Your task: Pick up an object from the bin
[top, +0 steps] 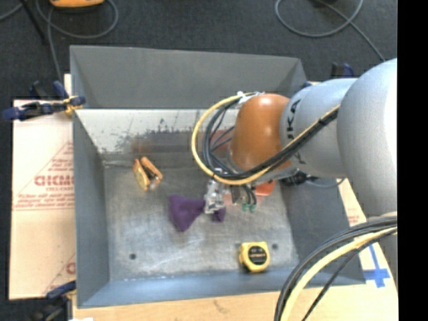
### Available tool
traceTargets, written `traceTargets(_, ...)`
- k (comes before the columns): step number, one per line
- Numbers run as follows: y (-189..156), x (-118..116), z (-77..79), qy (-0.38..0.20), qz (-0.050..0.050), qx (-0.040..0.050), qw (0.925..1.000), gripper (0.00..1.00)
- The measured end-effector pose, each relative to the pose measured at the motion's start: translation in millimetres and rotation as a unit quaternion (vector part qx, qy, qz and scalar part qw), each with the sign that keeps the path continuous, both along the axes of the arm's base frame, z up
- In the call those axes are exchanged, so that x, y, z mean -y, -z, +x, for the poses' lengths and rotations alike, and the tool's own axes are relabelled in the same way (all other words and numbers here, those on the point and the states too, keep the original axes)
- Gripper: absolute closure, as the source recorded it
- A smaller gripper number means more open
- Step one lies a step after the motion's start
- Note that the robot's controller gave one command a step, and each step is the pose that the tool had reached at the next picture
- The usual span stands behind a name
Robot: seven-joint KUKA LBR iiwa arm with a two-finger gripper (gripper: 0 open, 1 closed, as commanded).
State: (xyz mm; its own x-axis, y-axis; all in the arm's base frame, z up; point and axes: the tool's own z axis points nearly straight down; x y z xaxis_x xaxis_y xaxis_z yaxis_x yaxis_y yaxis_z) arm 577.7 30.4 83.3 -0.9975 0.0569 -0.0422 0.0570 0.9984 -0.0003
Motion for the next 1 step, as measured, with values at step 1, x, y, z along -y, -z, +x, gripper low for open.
traceTargets(1,-130.4,-10.2,-6.2,0.025,0.002,-0.0179,0.9995,1.0)
